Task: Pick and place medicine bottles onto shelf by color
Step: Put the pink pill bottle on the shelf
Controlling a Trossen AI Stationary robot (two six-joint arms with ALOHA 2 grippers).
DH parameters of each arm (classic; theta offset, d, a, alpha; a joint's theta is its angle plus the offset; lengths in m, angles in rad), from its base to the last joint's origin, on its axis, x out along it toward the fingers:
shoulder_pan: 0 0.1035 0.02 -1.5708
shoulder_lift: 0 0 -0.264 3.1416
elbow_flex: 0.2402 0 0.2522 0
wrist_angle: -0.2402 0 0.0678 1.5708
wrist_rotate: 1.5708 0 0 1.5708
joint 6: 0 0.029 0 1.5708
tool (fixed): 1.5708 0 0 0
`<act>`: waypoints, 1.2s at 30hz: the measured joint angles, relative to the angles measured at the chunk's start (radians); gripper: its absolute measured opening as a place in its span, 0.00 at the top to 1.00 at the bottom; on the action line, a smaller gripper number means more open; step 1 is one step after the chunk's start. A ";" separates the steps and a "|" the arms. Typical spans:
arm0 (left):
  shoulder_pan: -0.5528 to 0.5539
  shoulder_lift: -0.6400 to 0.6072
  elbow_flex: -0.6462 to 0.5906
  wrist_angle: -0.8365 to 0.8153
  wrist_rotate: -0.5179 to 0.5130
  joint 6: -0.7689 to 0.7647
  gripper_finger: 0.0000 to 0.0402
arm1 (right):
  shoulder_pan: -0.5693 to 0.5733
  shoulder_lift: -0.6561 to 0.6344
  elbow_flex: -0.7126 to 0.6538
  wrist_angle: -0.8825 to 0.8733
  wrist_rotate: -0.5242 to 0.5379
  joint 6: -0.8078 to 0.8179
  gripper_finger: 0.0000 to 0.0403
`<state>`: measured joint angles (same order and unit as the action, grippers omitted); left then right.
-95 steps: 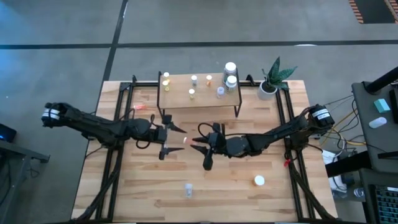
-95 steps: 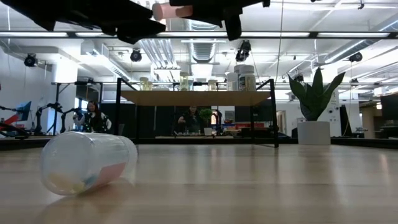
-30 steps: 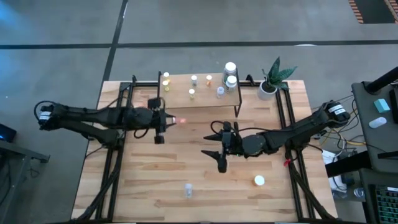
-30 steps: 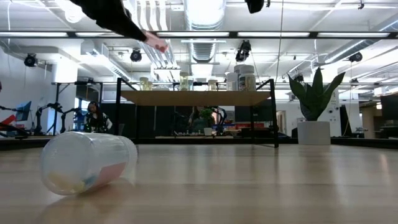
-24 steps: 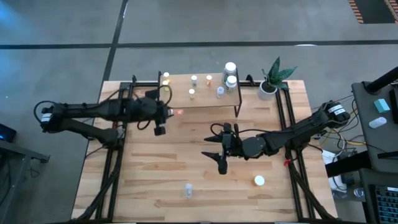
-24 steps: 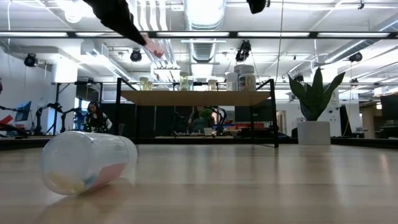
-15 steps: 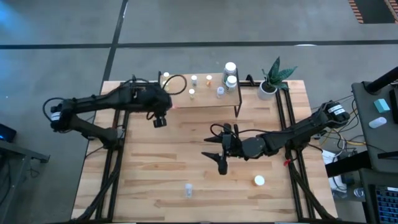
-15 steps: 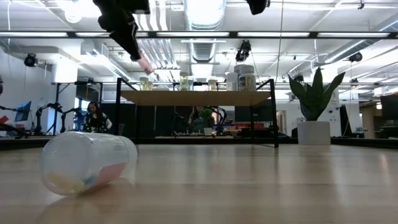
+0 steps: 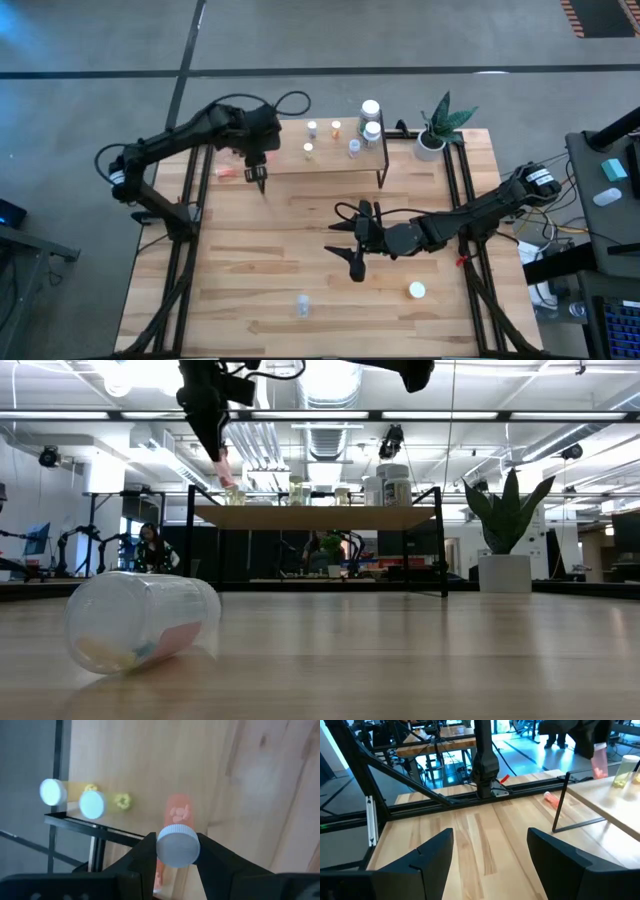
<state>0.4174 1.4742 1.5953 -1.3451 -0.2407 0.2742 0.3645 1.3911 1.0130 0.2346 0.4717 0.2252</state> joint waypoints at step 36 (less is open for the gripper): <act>0.062 0.218 0.149 -0.102 0.052 0.151 0.54 | 0.002 -0.001 0.000 0.000 -0.004 -0.005 0.40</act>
<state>0.4789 1.6924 1.7443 -1.4470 -0.1890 0.4249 0.3666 1.3903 1.0130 0.2348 0.4679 0.2207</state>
